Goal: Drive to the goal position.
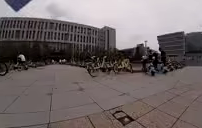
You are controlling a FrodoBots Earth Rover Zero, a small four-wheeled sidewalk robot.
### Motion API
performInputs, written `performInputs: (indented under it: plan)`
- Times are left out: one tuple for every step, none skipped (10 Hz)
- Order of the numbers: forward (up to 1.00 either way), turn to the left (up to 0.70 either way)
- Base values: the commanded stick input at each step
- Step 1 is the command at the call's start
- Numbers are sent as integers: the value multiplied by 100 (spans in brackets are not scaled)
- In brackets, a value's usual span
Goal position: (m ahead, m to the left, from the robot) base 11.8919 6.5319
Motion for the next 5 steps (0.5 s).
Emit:
performInputs:
  plan:
    - [0,0]
    - [0,0]
    - [13,0]
    - [57,1]
    - [59,1]
